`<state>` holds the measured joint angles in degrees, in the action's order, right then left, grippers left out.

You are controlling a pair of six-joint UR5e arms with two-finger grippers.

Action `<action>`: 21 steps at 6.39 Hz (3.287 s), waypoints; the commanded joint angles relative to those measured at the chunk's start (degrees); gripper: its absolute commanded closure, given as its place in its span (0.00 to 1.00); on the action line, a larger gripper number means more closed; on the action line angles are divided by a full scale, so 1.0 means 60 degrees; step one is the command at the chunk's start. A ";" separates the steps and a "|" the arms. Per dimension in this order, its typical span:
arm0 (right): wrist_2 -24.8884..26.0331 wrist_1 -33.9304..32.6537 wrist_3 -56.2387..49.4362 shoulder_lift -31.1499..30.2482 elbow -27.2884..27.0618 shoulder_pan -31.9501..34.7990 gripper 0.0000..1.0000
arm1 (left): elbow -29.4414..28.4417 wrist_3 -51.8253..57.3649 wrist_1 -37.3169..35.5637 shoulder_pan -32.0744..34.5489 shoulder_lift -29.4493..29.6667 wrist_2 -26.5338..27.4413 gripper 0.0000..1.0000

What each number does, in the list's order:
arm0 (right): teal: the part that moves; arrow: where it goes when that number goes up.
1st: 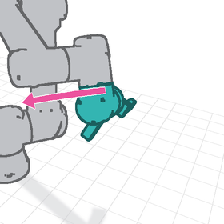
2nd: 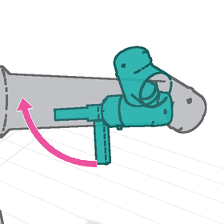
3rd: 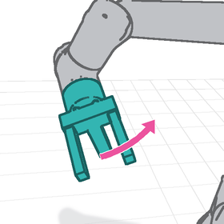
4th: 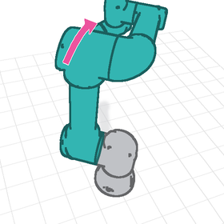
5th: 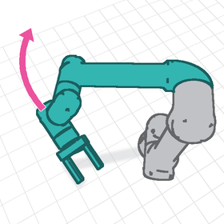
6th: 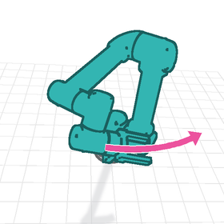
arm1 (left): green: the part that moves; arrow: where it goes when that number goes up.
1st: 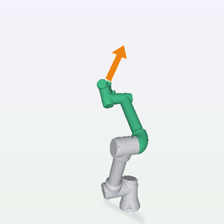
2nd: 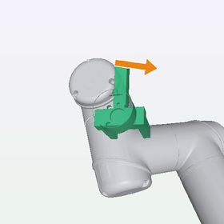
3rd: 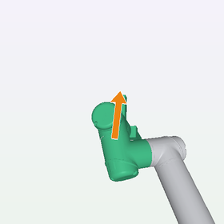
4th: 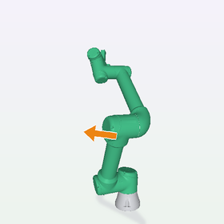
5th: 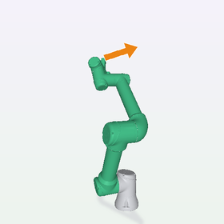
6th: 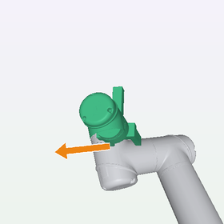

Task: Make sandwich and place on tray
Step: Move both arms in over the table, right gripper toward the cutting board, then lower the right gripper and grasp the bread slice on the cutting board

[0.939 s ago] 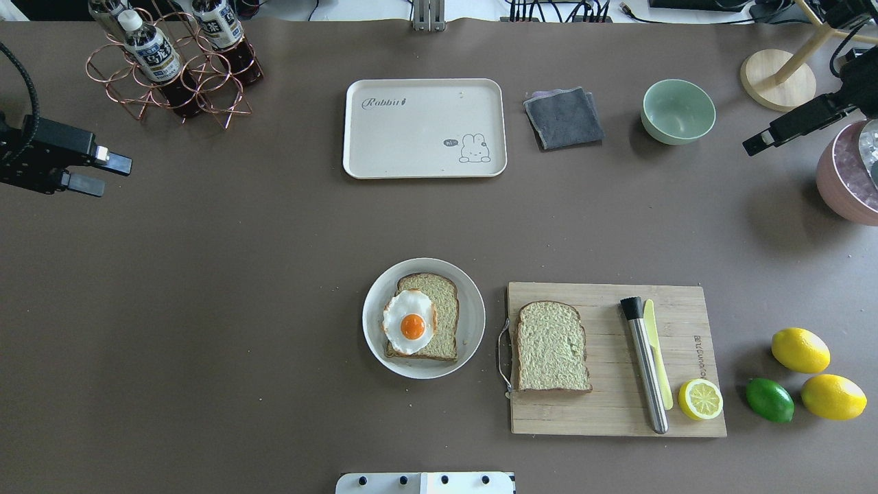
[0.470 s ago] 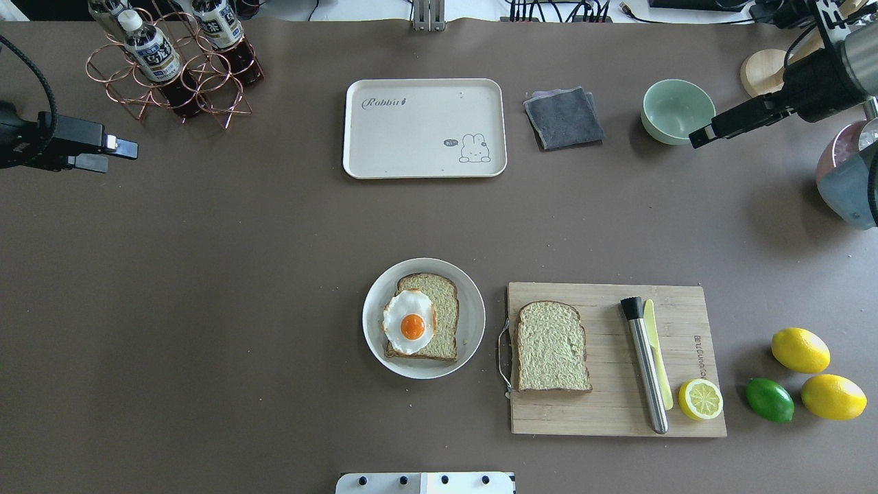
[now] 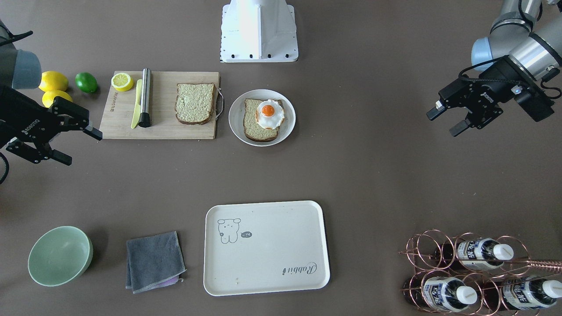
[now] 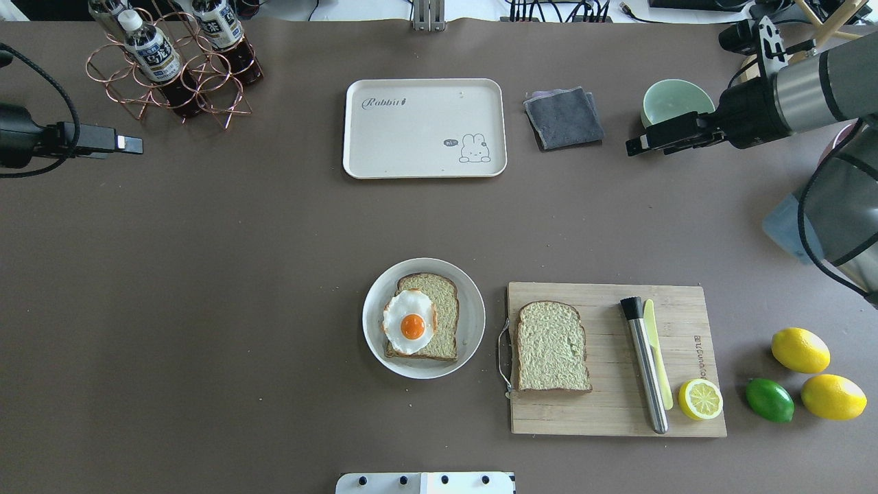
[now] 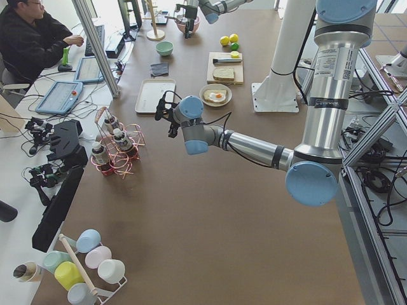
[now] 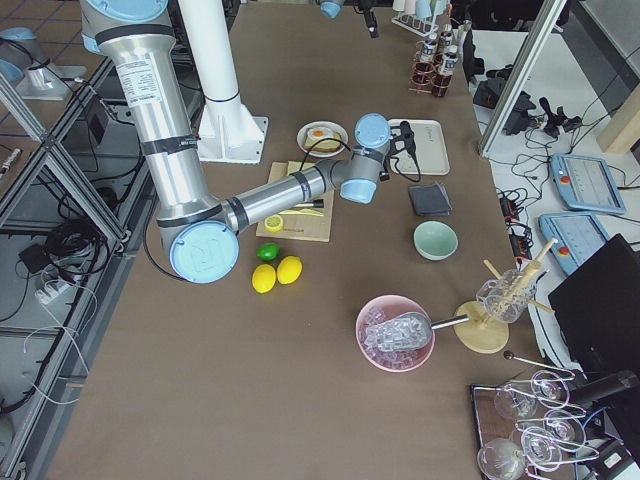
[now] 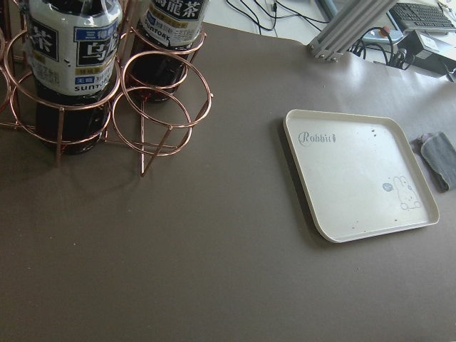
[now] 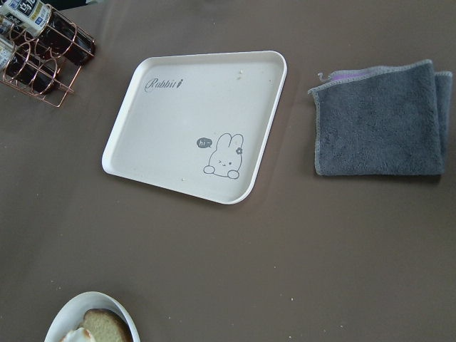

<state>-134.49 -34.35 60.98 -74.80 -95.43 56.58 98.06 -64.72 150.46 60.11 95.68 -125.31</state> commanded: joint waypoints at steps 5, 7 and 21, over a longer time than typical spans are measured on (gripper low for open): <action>0.0222 0.0379 0.2735 -0.0029 -0.0354 -0.0376 0.00 | 0.1995 -0.4706 -0.2152 -0.1668 0.0809 -0.1491 0.02; 0.0178 0.0379 0.3806 -0.0116 -0.0499 -0.1005 0.00 | 0.1865 -0.5470 -0.2167 -0.1712 0.1395 -0.2853 0.02; 0.2492 0.1258 0.3357 -0.2373 -0.0809 -0.4801 0.22 | 0.2055 -0.5927 -0.2123 -0.1903 0.1690 -0.3065 0.02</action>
<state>-119.89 -26.68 81.13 -89.21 -100.54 27.80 110.42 -100.37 137.66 48.69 105.85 -143.70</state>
